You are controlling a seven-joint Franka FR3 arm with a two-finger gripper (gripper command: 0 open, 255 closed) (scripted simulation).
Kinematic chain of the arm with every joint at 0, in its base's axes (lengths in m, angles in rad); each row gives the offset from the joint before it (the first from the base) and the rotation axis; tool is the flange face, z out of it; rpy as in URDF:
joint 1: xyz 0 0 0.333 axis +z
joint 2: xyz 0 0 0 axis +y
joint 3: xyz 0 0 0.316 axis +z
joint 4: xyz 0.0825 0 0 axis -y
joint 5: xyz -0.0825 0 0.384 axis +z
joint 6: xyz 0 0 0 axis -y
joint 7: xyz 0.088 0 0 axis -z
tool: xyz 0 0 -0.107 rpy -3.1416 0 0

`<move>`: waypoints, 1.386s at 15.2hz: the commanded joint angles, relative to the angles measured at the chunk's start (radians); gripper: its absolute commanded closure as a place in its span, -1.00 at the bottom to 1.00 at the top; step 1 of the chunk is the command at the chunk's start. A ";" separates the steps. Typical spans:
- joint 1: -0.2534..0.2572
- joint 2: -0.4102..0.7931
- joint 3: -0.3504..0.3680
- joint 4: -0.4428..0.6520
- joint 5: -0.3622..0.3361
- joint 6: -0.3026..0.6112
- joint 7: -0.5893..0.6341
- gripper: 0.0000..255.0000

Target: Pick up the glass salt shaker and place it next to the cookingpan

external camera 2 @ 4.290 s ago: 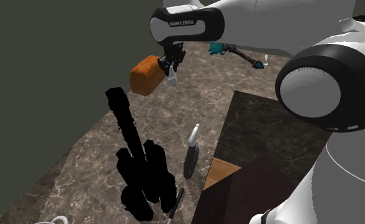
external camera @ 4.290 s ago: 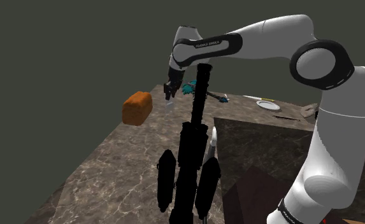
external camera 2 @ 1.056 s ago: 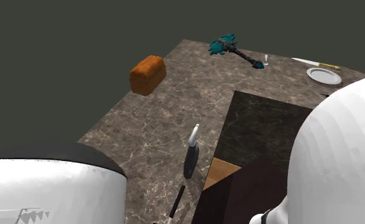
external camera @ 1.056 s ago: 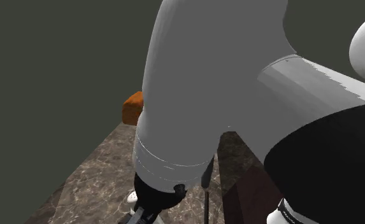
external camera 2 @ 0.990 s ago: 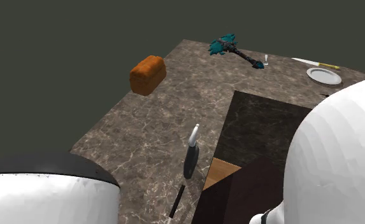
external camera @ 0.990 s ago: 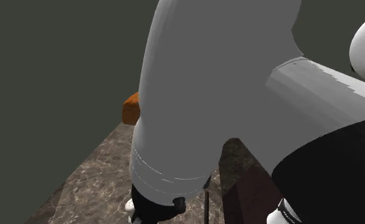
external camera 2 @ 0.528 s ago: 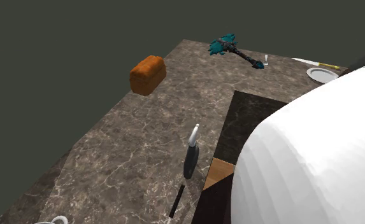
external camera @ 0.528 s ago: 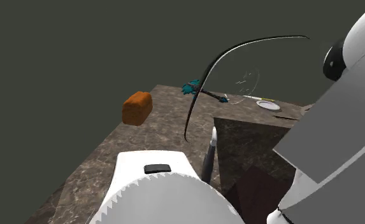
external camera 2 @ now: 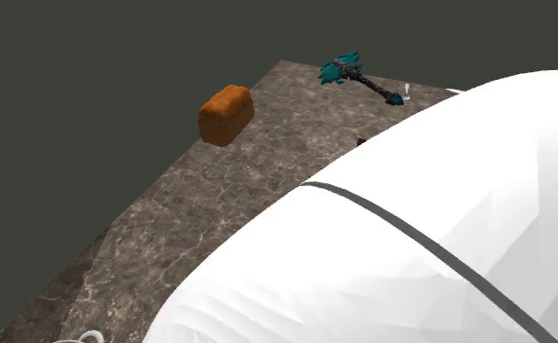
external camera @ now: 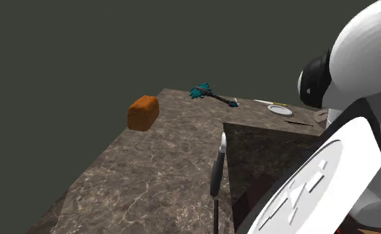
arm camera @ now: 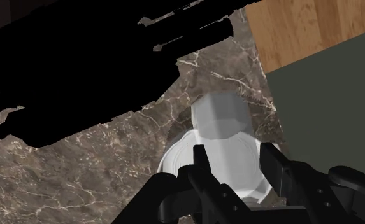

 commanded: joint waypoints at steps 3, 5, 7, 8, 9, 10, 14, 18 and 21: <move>0.052 0.054 -0.013 0.027 -0.043 -0.001 0.045 1.00; 0.049 0.057 -0.015 0.003 -0.047 0.023 0.053 1.00; 0.046 0.061 -0.018 -0.020 -0.053 0.046 0.062 1.00; 0.046 0.063 -0.019 -0.030 -0.056 0.058 0.066 1.00; 0.045 0.066 -0.021 -0.041 -0.060 0.069 0.070 1.00; 0.044 0.069 -0.023 -0.051 -0.063 0.080 0.075 1.00; 0.045 0.082 -0.031 -0.089 -0.080 0.123 0.093 1.00; 0.048 0.099 -0.041 -0.122 -0.100 0.164 0.113 1.00; 0.052 0.114 -0.051 -0.144 -0.117 0.194 0.129 1.00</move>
